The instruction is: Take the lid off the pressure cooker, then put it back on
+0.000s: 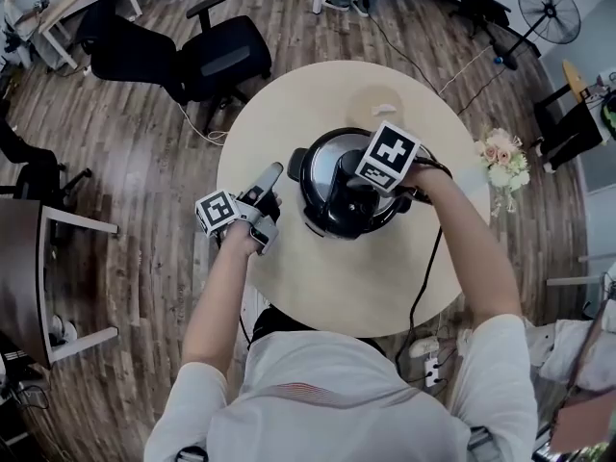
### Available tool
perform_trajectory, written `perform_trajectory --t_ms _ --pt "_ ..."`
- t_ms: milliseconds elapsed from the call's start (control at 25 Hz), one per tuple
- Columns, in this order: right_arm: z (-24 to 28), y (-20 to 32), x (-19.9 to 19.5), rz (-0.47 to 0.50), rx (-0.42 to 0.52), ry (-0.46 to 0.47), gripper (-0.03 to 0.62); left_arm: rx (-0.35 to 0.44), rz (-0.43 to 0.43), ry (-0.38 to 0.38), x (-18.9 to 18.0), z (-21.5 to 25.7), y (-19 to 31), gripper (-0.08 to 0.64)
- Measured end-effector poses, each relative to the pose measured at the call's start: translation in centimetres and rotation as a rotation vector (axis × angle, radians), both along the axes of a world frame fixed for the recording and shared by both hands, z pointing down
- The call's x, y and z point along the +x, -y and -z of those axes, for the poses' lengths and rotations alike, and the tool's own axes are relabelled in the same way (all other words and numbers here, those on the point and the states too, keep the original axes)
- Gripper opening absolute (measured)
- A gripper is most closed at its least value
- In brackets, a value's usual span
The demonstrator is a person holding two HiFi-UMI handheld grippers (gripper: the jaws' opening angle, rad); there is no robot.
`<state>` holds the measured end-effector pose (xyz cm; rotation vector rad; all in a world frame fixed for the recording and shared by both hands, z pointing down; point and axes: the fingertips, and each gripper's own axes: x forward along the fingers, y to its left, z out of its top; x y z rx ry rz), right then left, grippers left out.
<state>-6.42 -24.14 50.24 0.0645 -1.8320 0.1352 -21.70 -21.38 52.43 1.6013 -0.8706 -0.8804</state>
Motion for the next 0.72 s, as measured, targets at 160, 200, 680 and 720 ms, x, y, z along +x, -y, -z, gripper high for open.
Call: perform_trajectory --t_ms 160,200,680,720 --pt "0.0 0.0 0.1 0.001 0.005 0.003 0.293 -0.084 -0.049 0.027 1.1 -3.6 1.0 0.359" --pt "0.0 0.0 0.1 0.002 0.006 0.003 0.293 -0.092 -0.058 0.005 1.4 -4.0 1.2 0.359" --pt "0.2 0.0 0.0 0.004 0.011 0.004 0.293 -0.084 -0.134 -0.11 3.3 -3.9 2.4 0.237" --pt "0.2 0.0 0.0 0.005 0.011 0.003 0.293 -0.086 -0.129 -0.107 3.2 -4.0 2.4 0.216"
